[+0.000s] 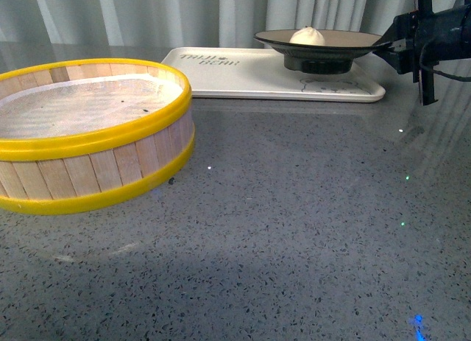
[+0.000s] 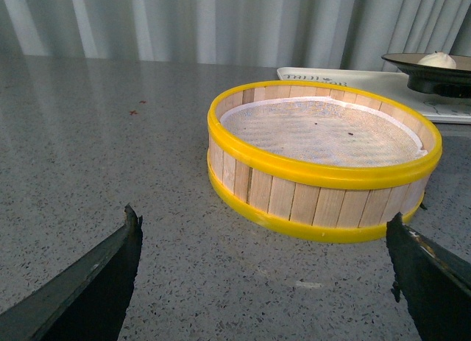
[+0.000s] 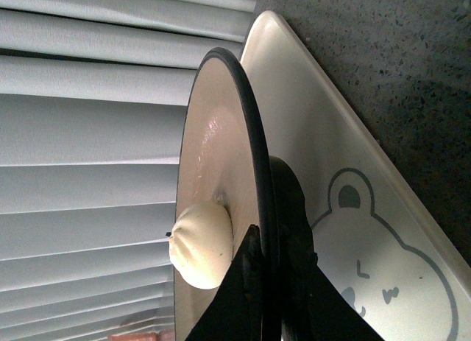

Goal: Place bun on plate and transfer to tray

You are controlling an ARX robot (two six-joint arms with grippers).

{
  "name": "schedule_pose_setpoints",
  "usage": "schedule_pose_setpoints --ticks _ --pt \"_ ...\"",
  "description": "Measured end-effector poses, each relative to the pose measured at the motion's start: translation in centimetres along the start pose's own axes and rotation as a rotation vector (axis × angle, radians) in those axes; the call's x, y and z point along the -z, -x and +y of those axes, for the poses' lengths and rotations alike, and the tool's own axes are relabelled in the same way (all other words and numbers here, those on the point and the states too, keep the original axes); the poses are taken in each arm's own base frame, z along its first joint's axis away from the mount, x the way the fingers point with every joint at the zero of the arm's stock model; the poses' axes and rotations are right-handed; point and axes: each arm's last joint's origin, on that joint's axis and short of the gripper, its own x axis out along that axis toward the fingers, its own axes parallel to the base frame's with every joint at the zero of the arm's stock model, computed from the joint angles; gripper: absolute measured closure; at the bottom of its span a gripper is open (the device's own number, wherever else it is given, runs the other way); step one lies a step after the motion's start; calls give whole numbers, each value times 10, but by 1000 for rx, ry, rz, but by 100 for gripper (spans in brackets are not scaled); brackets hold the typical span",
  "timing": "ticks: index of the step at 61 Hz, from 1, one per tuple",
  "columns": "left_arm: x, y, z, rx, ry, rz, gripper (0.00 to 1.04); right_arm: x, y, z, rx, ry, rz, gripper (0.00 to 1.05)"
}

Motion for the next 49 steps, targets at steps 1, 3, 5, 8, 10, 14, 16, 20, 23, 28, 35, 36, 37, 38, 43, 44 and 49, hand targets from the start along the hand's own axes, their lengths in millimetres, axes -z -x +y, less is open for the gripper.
schedule_pose_setpoints --ticks 1,3,5,8,10,14,16,20,23,28,35,36,37,38,43,44,49 --pt "0 0 0 0 0 0 7 0 0 0 0 0 1 102" --pt "0 0 0 0 0 0 7 0 -1 0 3 -1 5 102" --pt "0 0 0 0 0 0 7 0 -1 1 5 -2 7 102" --pt "0 0 0 0 0 0 7 0 -2 0 11 -4 10 102" --pt "0 0 0 0 0 0 7 0 -3 -1 14 -5 11 102" --pt "0 0 0 0 0 0 7 0 -4 -3 22 -7 14 102" --pt "0 0 0 0 0 0 7 0 -4 -4 26 -7 16 102" --pt "0 0 0 0 0 0 7 1 -5 -6 33 -7 18 102" --pt "0 0 0 0 0 0 7 1 -6 -8 39 -7 19 102" --pt "0 0 0 0 0 0 7 1 -6 -9 44 -9 20 102" --pt "0 0 0 0 0 0 7 2 -6 -9 52 -11 23 102" --pt "0 0 0 0 0 0 7 2 -6 -9 52 -11 24 102" --pt "0 0 0 0 0 0 7 2 -6 -9 54 -12 24 102" --pt "0 0 0 0 0 0 7 2 -6 -9 57 -13 25 102" --pt "0 0 0 0 0 0 7 2 -6 -7 60 -14 30 102" --pt "0 0 0 0 0 0 7 2 -6 -7 60 -14 30 101" --pt "0 0 0 0 0 0 7 1 -7 -4 51 -15 37 82"
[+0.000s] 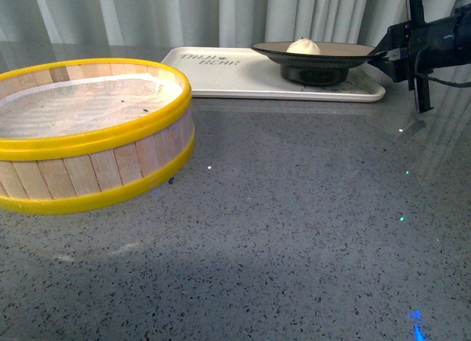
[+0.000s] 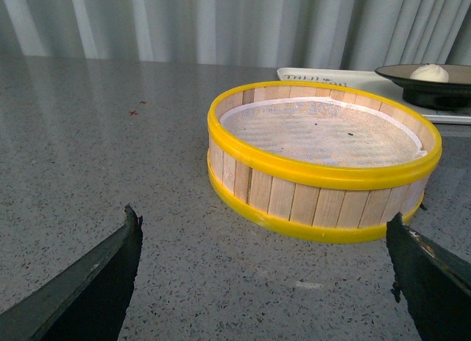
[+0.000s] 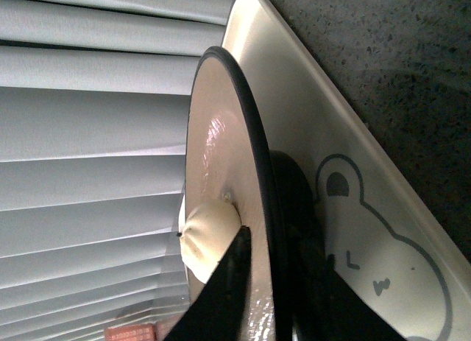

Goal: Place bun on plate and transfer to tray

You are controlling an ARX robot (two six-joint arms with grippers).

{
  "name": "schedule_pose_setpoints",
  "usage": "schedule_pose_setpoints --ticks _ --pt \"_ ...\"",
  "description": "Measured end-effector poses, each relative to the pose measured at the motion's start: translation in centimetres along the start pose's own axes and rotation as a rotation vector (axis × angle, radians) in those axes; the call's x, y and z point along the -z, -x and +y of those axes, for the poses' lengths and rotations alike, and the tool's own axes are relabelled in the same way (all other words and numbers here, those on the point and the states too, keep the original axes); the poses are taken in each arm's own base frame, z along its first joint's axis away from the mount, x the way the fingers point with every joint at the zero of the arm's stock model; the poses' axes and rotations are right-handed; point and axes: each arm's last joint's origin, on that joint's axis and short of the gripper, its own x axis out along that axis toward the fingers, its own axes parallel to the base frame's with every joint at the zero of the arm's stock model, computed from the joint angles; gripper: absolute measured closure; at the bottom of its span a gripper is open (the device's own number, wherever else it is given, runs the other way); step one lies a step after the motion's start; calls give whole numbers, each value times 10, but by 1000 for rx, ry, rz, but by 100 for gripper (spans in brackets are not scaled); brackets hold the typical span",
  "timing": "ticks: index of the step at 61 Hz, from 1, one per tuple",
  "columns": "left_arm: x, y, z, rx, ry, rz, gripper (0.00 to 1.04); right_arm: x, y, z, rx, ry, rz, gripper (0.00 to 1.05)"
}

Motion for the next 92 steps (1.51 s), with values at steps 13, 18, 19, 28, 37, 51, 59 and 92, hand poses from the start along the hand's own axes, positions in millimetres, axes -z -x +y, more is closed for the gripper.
schedule_pose_setpoints --ticks 13,18,19,28,37,51,59,92 --pt "0 0 0 0 0 0 7 -1 0 3 3 -9 7 38" --pt "0 0 0 0 0 0 7 -2 0 8 -8 -5 4 23" --pt "0 0 0 0 0 0 7 -2 0 9 -9 -5 3 22" --pt "0 0 0 0 0 0 7 -3 0 11 -10 -5 7 9" --pt "0 0 0 0 0 0 7 -2 5 6 5 -12 8 8" --pt "0 0 0 0 0 0 7 2 32 3 7 -24 -15 8" --pt "0 0 0 0 0 0 7 3 61 5 0 -22 -49 8" --pt "0 0 0 0 0 0 7 35 274 7 322 592 -691 8"
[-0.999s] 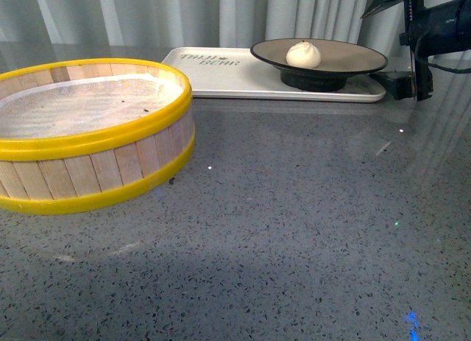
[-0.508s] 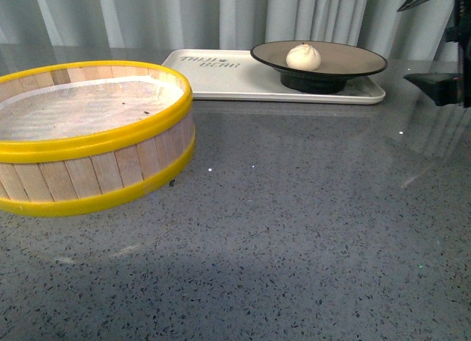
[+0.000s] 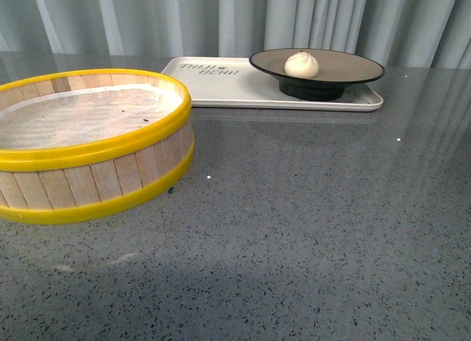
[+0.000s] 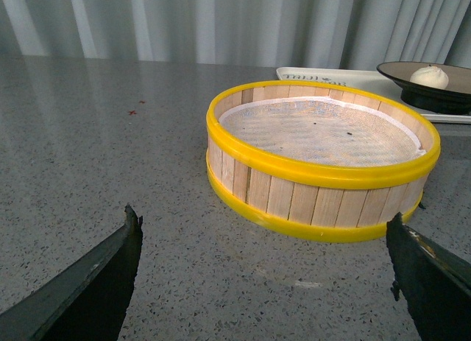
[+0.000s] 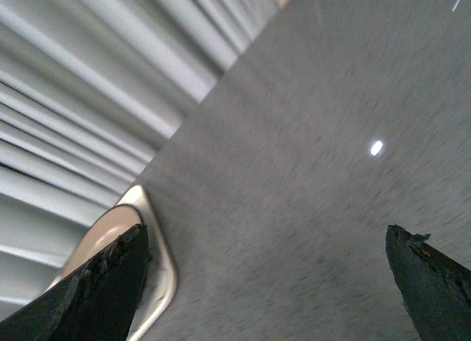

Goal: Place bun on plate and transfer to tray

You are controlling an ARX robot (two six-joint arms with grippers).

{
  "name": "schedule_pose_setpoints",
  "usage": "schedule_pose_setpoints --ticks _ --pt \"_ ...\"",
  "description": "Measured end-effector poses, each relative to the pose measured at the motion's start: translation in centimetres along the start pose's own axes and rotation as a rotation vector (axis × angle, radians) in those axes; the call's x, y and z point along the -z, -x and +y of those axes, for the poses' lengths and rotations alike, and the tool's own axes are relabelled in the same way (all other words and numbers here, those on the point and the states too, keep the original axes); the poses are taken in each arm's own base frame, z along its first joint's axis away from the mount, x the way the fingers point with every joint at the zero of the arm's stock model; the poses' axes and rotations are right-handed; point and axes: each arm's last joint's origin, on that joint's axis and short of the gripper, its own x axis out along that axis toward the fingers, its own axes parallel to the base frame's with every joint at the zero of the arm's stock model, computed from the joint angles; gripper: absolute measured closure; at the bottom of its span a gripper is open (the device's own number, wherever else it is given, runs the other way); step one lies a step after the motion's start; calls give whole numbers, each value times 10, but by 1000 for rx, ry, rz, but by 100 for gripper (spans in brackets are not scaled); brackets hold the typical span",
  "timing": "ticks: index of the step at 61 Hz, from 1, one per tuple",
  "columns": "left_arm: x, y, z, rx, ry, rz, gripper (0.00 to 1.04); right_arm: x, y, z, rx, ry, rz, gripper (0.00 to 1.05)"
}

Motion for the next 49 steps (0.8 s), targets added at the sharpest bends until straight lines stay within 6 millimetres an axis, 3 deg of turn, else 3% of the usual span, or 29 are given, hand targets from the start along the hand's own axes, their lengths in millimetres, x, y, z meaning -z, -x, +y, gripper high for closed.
schedule_pose_setpoints --ticks 10,25,35,49 --pt "0 0 0 0 0 0 7 -3 55 -2 24 404 -209 8" --pt "0 0 0 0 0 0 7 30 100 -6 8 847 -272 9" --pt "0 0 0 0 0 0 7 55 117 -22 -405 737 -96 35" --pt "0 0 0 0 0 0 7 82 126 -47 -426 638 -70 83"
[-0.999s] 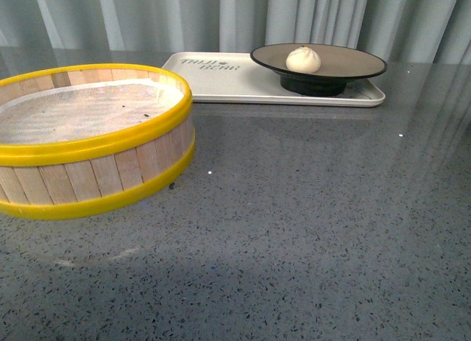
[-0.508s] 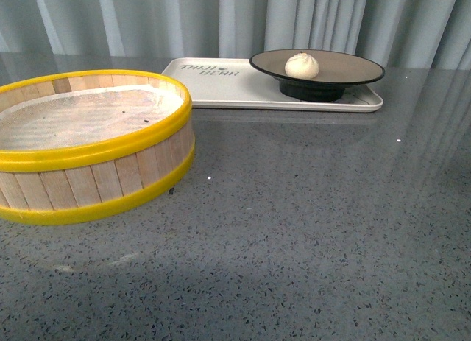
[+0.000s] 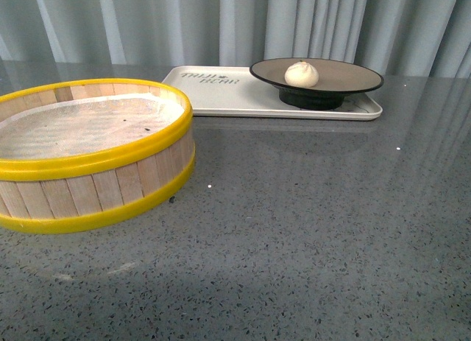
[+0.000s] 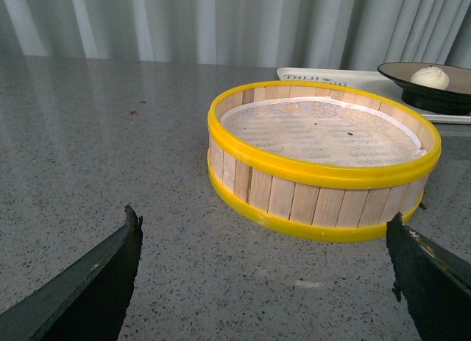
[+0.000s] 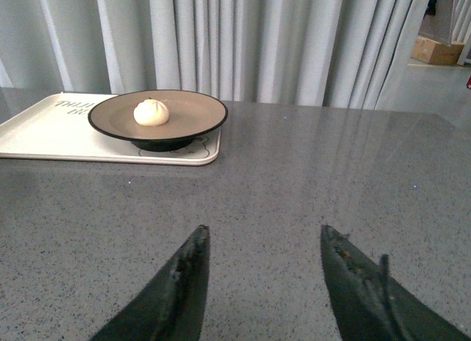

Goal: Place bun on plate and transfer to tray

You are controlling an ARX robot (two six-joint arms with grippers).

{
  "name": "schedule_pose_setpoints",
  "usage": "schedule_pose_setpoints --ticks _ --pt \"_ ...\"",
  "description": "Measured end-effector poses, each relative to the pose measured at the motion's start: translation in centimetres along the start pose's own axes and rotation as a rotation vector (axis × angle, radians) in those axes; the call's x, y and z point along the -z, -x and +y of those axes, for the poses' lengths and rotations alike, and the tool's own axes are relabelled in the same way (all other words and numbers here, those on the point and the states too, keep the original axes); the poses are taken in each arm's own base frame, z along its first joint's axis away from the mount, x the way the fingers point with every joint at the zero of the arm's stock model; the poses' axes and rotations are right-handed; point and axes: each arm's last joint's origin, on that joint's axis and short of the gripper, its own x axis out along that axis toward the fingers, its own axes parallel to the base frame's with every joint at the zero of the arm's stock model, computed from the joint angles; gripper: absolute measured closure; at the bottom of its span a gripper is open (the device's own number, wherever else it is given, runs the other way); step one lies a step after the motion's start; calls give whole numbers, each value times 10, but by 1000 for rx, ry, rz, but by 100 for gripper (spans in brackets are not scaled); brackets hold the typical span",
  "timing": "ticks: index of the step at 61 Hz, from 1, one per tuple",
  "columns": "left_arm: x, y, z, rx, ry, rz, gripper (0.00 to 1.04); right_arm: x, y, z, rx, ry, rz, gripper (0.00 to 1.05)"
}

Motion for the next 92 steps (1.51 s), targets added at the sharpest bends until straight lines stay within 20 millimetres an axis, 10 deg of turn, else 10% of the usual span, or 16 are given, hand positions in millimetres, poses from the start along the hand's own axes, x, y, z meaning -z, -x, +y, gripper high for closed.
schedule_pose_setpoints --ticks 8,84,92 --pt "0 0 0 0 0 0 7 11 4 0 0 -3 3 104" --pt "0 0 0 0 0 0 7 51 33 1 -1 -7 -11 103" --pt "0 0 0 0 0 0 7 51 33 1 0 -7 -10 82"
